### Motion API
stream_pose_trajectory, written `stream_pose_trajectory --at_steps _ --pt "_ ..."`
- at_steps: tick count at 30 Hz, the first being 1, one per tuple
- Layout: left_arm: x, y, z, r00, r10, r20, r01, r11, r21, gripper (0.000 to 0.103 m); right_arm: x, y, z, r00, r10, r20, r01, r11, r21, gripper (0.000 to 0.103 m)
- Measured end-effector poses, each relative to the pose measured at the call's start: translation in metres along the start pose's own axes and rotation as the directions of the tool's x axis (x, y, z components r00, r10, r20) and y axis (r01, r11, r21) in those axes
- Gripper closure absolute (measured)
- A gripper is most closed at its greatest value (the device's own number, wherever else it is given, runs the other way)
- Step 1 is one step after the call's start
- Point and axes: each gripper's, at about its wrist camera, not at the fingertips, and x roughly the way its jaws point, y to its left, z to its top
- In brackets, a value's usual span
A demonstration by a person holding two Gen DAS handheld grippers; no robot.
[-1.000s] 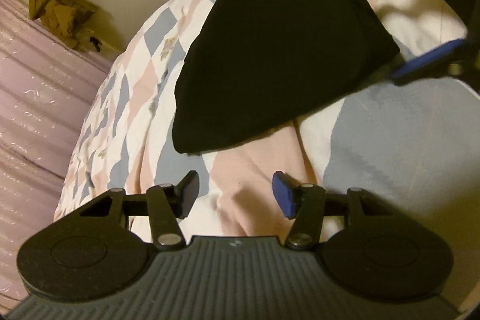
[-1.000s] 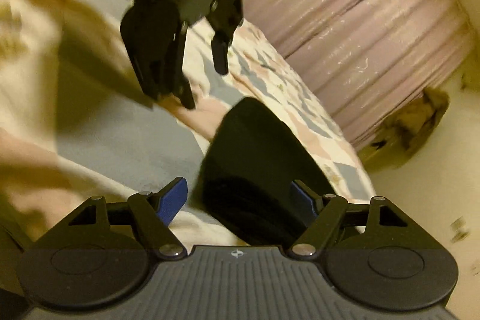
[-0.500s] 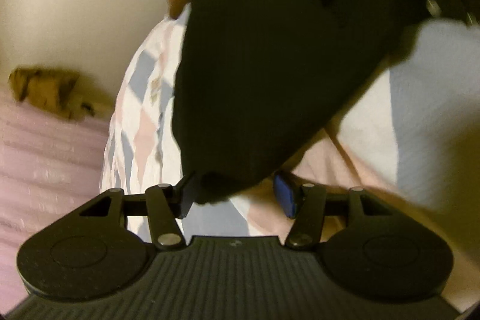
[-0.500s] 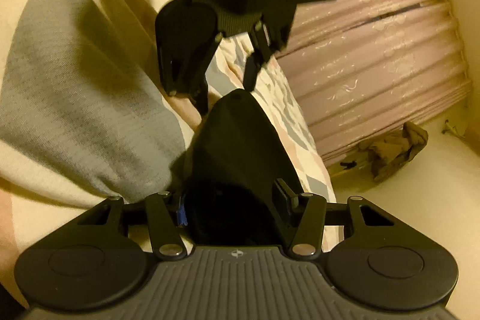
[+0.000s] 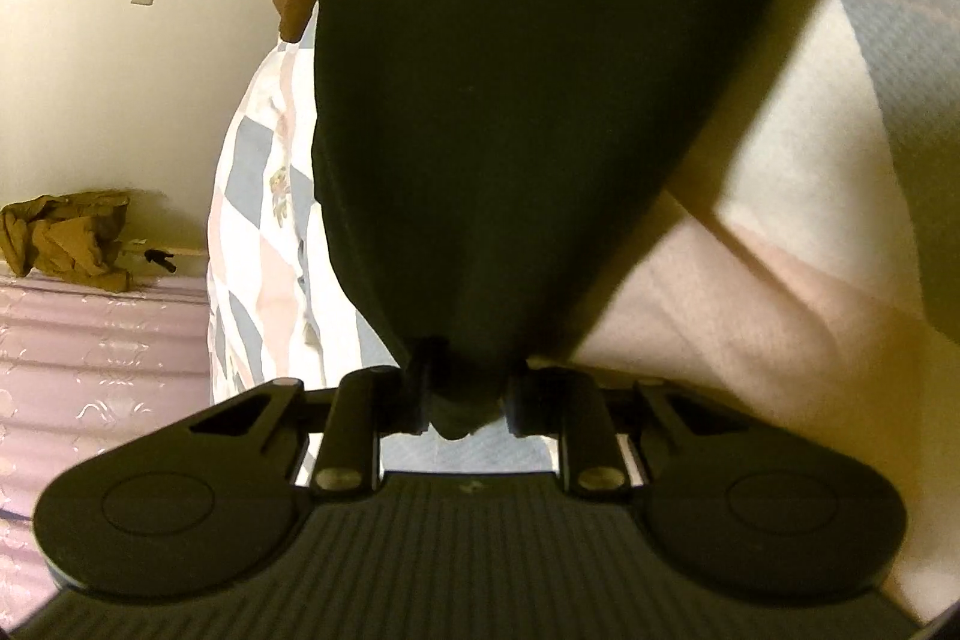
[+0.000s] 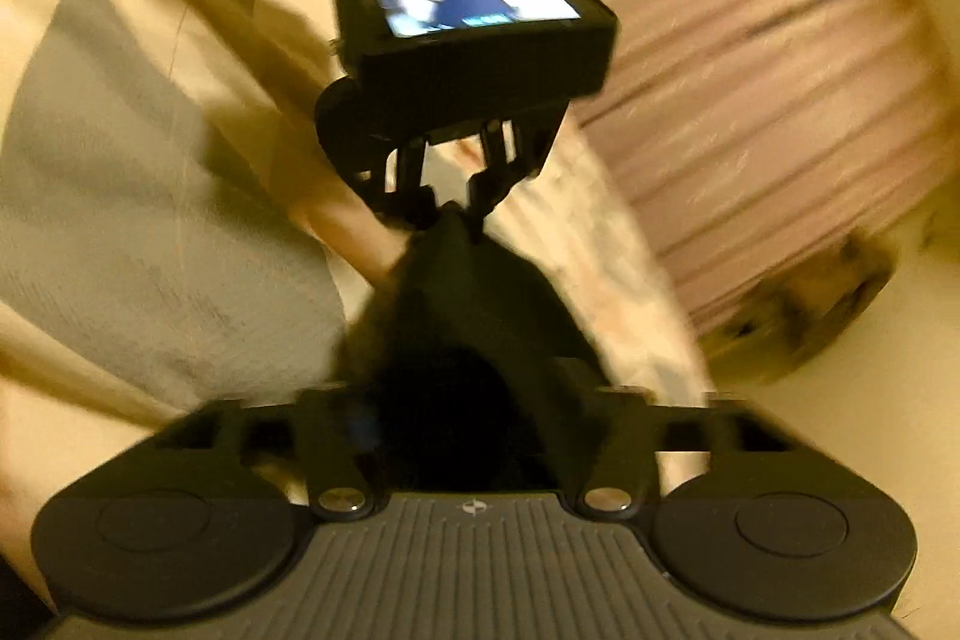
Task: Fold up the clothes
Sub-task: 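Lift and fold the sweatpants end over onto the rest with both grippers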
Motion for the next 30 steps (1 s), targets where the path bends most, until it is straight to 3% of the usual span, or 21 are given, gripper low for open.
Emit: stream_pose_trajectory --at_steps 1,2,4,6,9,11,13,16,20,23,25,27,29,30 --pt "0.001 0.0 0.0 1.0 0.002 -0.001 -0.002 1.0 -0.008 0.085 0.001 0.003 -0.001 1.0 -0.007 -0.003 0.007 1.0 -0.02 0.048" --pt "0.001 0.001 0.0 1.0 0.002 -0.003 -0.002 1.0 -0.017 0.085 0.002 0.005 -0.002 1.0 -0.002 -0.008 0.002 1.0 -0.028 0.066" --pt "-0.001 0.005 0.001 1.0 -0.012 -0.007 0.012 0.999 -0.046 0.087 0.003 0.006 -0.004 0.998 0.053 -0.02 -0.053 0.999 0.001 0.083" --pt "-0.004 0.016 0.003 0.999 -0.031 -0.01 0.03 0.996 -0.084 0.09 -0.003 0.006 -0.008 0.998 0.062 -0.004 -0.061 0.998 0.021 0.088" --pt "-0.011 0.04 0.008 0.999 -0.049 -0.013 0.047 0.99 -0.135 0.092 -0.012 -0.021 -0.013 0.995 0.096 0.036 -0.1 0.98 0.169 0.091" --pt "-0.017 0.061 0.013 0.999 -0.047 -0.012 0.045 0.987 -0.156 0.092 -0.015 -0.056 -0.017 0.985 0.161 0.069 -0.175 0.926 0.335 0.091" --pt "-0.022 0.088 0.024 1.0 -0.025 0.003 0.025 0.987 -0.16 0.092 -0.016 -0.103 -0.031 0.967 0.225 0.121 -0.254 0.807 0.533 0.091" --pt "-0.023 0.133 0.052 0.999 0.021 0.039 -0.015 0.988 -0.157 0.092 -0.013 -0.173 -0.066 0.943 0.263 0.203 -0.324 0.591 0.738 0.091" --pt "-0.012 0.19 0.109 0.993 0.051 0.107 -0.03 0.983 -0.183 0.091 -0.004 -0.244 -0.134 0.931 0.246 0.269 -0.338 0.307 0.89 0.091" --pt "0.022 0.215 0.153 0.987 0.031 0.155 0.013 0.961 -0.276 0.086 0.009 -0.278 -0.207 0.937 0.219 0.272 -0.297 0.09 0.951 0.091" --pt "0.054 0.226 0.176 0.988 0.011 0.152 0.049 0.923 -0.382 0.077 0.024 -0.285 -0.257 0.944 0.228 0.238 -0.236 -0.037 0.971 0.091" --pt "0.08 0.233 0.191 0.991 -0.004 0.137 0.072 0.865 -0.497 0.077 0.047 -0.282 -0.304 0.939 0.277 0.205 -0.164 -0.162 0.973 0.091" --pt "0.097 0.237 0.188 0.992 -0.043 0.119 0.109 0.769 -0.63 0.077 0.071 -0.274 -0.34 0.925 0.335 0.18 -0.092 -0.262 0.961 0.091" --pt "0.1 0.235 0.181 0.991 -0.067 0.113 0.126 0.711 -0.692 0.077 0.077 -0.27 -0.348 0.918 0.353 0.182 -0.08 -0.284 0.955 0.091"
